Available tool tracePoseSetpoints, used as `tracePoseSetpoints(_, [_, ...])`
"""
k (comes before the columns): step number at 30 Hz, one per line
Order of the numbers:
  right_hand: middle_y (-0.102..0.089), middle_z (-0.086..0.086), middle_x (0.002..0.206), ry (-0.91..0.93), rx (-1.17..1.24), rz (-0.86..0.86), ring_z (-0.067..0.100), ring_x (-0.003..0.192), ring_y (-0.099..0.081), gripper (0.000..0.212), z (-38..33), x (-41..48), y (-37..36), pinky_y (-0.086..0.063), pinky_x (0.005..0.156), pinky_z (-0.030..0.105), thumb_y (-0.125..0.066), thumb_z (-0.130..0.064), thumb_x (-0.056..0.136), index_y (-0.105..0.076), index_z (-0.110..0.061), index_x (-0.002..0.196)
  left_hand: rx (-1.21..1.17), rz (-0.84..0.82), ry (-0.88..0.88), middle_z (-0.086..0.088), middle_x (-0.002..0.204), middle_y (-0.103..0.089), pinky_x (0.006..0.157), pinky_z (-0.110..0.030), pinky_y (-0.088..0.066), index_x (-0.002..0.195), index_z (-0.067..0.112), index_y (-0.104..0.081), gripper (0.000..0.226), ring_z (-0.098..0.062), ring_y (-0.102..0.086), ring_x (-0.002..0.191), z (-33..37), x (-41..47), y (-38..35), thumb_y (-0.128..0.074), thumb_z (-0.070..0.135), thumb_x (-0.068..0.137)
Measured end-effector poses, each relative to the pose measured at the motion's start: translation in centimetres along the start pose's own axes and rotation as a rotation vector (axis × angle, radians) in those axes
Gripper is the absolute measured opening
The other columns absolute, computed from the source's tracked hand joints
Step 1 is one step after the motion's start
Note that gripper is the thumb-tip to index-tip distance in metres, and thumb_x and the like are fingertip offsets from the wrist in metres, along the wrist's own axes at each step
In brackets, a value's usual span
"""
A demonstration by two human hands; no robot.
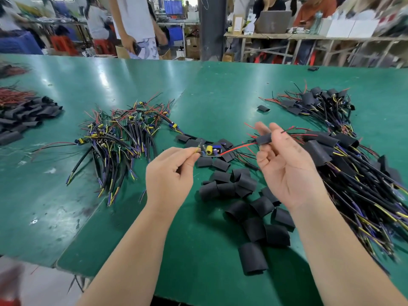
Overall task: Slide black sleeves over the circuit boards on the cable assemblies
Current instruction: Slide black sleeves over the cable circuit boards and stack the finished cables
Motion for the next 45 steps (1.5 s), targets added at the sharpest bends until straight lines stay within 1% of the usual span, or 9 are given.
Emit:
tracePoseSetpoints(7, [-0.073,0.01,0.096,-0.096,-0.127,0.015,0.006,0.065,-0.065,0.026,2.8,-0.1,-0.4,-0.051,0.062,0.015,-0.064,-0.011,0.07,-0.063,-0.012,0.096,-0.371,-0.066,0.285,0.021,0.086,-0.072,0.076,-0.016,-0.05,0.093,0.025,-0.074,0.024,0.001,-0.067,0.081,0.6,-0.2,-1.5,-0.074,0.004,0.08])
tracePoseSetpoints(13, [-0.074,0.001,0.101,-0.115,-0.241,-0.037,0.011,0.07,-0.068,0.023,3.0,-0.2,-0.3,-0.054,0.062,0.022,-0.065,-0.019,0.072,-0.062,-0.02,0.094,-0.56,-0.137,0.394,0.016,0.085,-0.074,0.076,-0.014,-0.05,0.086,0.025,-0.074,0.024,-0.001,-0.068,0.081,0.4,0.0,-1.5,-0.073,0.002,0.08])
tracePoseSetpoints(19, [-0.074,0.002,0.102,-0.114,-0.167,-0.059,0.012,0.068,-0.069,0.018,2.7,-0.1,-0.5,-0.055,0.062,0.022,-0.062,-0.018,0.075,-0.057,-0.017,0.093,-0.554,-0.214,0.426,0.015,0.08,-0.074,0.072,-0.012,-0.047,0.085,0.027,-0.074,0.019,0.002,-0.066,0.075,0.5,-0.2,-1.8,-0.073,0.009,0.081])
tracePoseSetpoints(24, [-0.074,0.002,0.102,-0.1,-0.223,-0.084,0.011,0.07,-0.071,0.015,2.6,-0.3,-0.5,-0.054,0.058,0.019,-0.062,-0.02,0.075,-0.059,-0.019,0.089,-0.535,-0.327,0.423,0.017,0.065,-0.069,0.055,-0.002,-0.037,0.086,0.027,-0.072,0.017,0.009,-0.053,0.052,0.6,-0.2,-2.1,-0.067,0.011,0.087])
tracePoseSetpoints(27, [-0.075,0.005,0.097,-0.044,-0.291,-0.1,0.012,0.07,-0.069,0.012,2.4,-0.3,-0.7,-0.051,0.06,0.02,-0.062,-0.02,0.075,-0.062,-0.018,0.086,-0.567,-0.375,0.447,0.014,0.068,-0.071,0.057,-0.004,-0.04,0.082,0.029,-0.073,0.017,0.009,-0.056,0.056,0.5,-0.2,-2.1,-0.068,0.012,0.087])
tracePoseSetpoints(30, [-0.075,0.004,0.086,0.015,-0.365,-0.075,0.012,0.068,-0.069,0.024,2.3,-0.3,-0.8,-0.05,0.059,0.018,-0.065,-0.021,0.071,-0.061,-0.01,0.092,-0.61,-0.352,0.505,0.009,0.069,-0.072,0.063,-0.009,-0.046,0.078,0.032,-0.074,0.02,0.002,-0.062,0.064,0.2,-0.1,-2.0,-0.07,0.014,0.085])
tracePoseSetpoints(36, [-0.075,-0.002,0.083,0.048,-0.426,-0.091,0.011,0.066,-0.07,0.012,2.0,-0.5,-1.0,-0.052,0.058,0.018,-0.064,-0.022,0.073,-0.074,-0.021,0.068,-0.73,-0.343,0.565,0.01,0.062,-0.07,0.049,-0.001,-0.036,0.082,0.014,-0.071,0.012,0.007,-0.052,0.045,0.4,-0.1,-1.8,-0.066,0.003,0.085])
tracePoseSetpoints(41, [-0.076,-0.001,0.084,0.027,-0.461,-0.127,0.016,0.073,-0.073,0.015,1.6,-0.9,-1.3,-0.052,0.056,0.018,-0.063,-0.029,0.073,-0.077,-0.024,0.074,-0.723,-0.347,0.543,0.008,0.067,-0.072,0.061,-0.008,-0.046,0.081,0.017,-0.072,0.016,0.001,-0.064,0.061,0.2,0.0,-1.5,-0.068,0.002,0.083])
tracePoseSetpoints(45, [-0.075,-0.004,0.086,0.019,-0.508,-0.148,0.019,0.075,-0.074,0.012,2.1,-1.1,-1.5,-0.052,0.056,0.019,-0.065,-0.028,0.072,-0.075,-0.024,0.067,-0.693,-0.362,0.509,0.006,0.072,-0.073,0.069,-0.017,-0.052,0.079,0.023,-0.074,0.021,-0.006,-0.068,0.068,0.3,-0.1,-1.7,-0.072,0.003,0.08])
Point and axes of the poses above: each hand's wrist, its own x-axis towards the middle knuckle, its own y-axis out of the back of the hand, z = x × y, the point moved 5 cm from there along x, towards the middle knuckle
